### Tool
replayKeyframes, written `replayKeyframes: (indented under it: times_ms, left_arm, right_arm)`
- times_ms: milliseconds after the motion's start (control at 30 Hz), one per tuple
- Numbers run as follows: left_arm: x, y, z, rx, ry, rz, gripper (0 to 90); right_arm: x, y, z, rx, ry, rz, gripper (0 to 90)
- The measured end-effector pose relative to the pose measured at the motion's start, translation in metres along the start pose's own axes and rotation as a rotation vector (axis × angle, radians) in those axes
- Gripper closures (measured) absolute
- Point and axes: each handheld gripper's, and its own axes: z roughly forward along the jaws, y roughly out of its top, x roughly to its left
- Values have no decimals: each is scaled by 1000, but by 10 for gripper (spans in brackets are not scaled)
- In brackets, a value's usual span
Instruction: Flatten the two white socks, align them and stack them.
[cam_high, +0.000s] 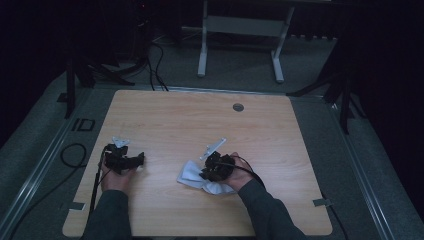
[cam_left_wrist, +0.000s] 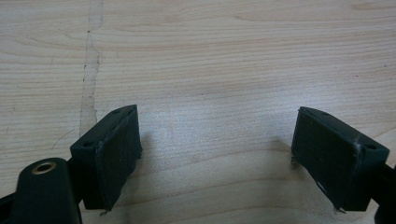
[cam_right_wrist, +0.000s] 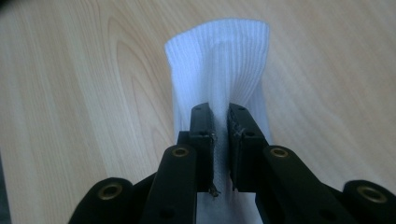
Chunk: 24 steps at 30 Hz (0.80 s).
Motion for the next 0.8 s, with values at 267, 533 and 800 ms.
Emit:
replayKeyframes:
  times_ms: [267,533,800]
  left_arm:
    - [0,0,0,1,0,0,159]
    - [0,0,0,0,0,0,158]
    - [0,0,0,0,1,1,159]
  right_arm:
    - [0,3,19,15,13,21,811]
    - [-1,-1,34,58,-9,40,790]
    - [1,-3,34,68,-13,30,565]
